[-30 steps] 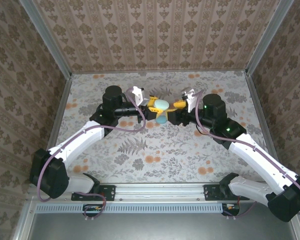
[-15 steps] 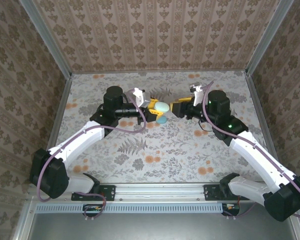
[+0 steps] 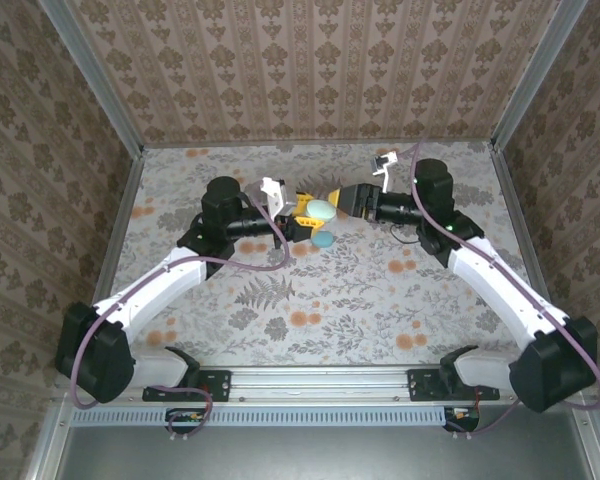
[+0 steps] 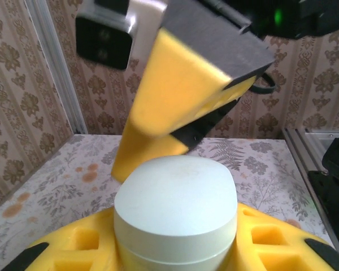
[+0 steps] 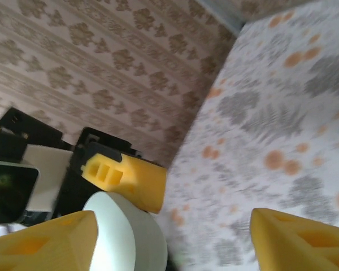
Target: Insert wireless bluetooth earbuds into charging case
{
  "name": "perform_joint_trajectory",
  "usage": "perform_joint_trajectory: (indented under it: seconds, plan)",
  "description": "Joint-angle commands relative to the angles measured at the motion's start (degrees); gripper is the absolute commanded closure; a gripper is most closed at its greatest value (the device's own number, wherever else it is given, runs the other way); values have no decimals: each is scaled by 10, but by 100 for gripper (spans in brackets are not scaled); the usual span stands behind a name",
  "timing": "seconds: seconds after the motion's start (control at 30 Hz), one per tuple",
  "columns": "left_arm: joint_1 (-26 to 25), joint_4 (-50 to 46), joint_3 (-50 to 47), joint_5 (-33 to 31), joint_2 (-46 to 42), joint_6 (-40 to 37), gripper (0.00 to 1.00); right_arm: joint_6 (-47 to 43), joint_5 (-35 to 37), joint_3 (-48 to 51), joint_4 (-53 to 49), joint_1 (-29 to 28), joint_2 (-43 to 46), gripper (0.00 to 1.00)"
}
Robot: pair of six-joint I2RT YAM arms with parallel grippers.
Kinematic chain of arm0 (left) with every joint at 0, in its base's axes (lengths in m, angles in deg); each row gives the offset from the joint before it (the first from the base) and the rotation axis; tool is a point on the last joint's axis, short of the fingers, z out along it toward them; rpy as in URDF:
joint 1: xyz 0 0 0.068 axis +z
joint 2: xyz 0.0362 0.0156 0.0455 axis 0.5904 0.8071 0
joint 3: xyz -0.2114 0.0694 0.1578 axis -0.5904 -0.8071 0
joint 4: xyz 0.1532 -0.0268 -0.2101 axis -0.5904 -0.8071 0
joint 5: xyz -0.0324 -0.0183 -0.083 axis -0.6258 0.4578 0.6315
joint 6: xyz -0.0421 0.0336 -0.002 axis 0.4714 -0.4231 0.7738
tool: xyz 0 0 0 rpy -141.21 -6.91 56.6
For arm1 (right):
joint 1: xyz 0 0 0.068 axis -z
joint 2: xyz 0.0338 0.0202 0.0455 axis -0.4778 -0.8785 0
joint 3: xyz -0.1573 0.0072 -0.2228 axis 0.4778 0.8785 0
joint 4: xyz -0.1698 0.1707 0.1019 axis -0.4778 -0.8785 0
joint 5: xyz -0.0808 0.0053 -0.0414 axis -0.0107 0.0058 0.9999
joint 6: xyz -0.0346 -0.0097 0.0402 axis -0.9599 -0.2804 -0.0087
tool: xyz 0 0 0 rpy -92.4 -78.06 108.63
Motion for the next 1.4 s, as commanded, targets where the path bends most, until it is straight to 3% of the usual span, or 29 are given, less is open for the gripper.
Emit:
perform_joint_trajectory:
  seconds: [0.0, 0.23, 0.53, 0.87, 1.0, 1.17, 1.37]
  plan:
    - [-2, 35, 5, -13, -16, -3, 68, 176, -113, 6, 140, -4, -15, 31]
    - [-2, 35, 13, -10, -13, -2, 69, 180, -147, 4, 134, -4, -20, 39]
    - [-2, 49, 17, -2, -13, 11, 68, 188, -153, 8, 144, -4, -39, 41]
    - [-2, 54, 20, 0, -10, 18, 68, 236, -174, 16, 217, -5, -65, 51]
    - [-2, 59, 20, -1, -8, 22, 68, 258, -172, 22, 249, -5, -69, 65]
    - [-1, 81, 17, -5, -3, 36, 66, 337, -157, 41, 353, -4, -87, 77]
    - [5, 114, 15, 2, 7, 69, 58, 481, -117, 75, 567, -4, -115, 84]
